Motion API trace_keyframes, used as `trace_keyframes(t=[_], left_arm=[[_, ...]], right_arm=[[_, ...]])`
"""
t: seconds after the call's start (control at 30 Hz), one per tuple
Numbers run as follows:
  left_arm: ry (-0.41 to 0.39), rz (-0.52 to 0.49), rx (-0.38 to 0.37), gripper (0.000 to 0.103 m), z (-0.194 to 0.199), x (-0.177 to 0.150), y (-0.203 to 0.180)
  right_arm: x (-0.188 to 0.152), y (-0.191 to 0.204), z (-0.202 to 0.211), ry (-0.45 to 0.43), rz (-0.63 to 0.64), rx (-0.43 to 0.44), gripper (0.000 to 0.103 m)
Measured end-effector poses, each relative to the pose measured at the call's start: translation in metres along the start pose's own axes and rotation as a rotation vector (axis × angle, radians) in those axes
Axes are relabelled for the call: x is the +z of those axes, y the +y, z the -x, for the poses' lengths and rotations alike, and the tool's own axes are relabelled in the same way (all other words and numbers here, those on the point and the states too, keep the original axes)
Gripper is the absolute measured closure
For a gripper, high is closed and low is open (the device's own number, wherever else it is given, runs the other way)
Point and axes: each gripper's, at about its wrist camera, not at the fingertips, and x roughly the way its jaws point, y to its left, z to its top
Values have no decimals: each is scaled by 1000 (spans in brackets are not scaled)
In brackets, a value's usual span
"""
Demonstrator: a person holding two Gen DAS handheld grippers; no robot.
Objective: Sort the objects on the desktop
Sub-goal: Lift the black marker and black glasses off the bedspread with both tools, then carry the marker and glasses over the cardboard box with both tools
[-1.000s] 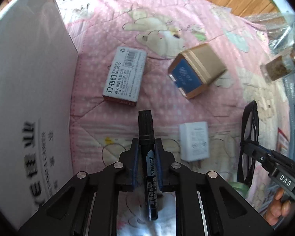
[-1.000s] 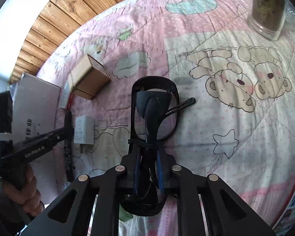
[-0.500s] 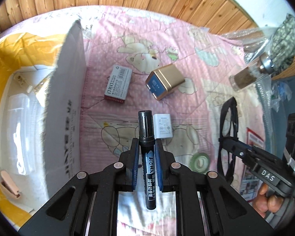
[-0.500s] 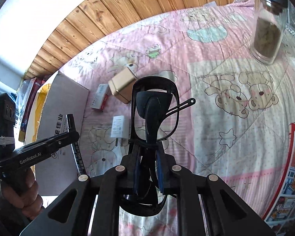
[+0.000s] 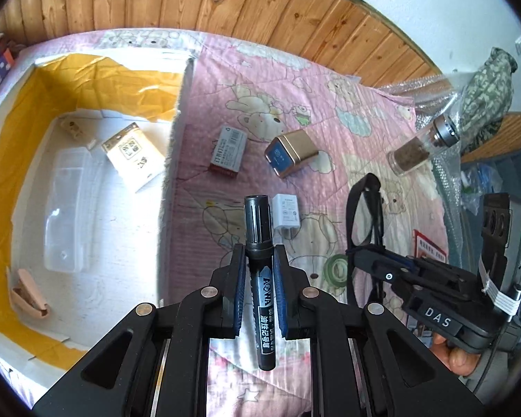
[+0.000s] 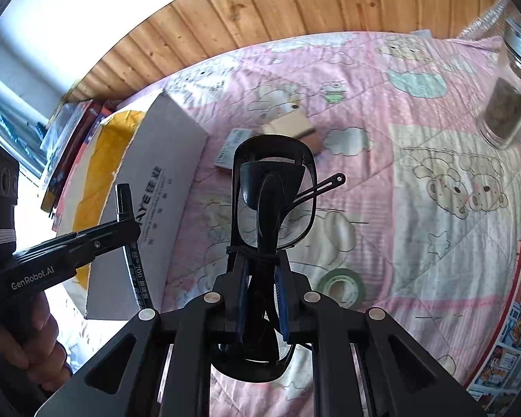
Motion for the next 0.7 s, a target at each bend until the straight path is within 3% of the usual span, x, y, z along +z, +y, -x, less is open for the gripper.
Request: trace_keyframes(t=[0.7], left_arm=[[-118, 169, 17, 88, 61, -9, 70]], right_arm=[[16, 99, -2, 36, 279, 58, 87]])
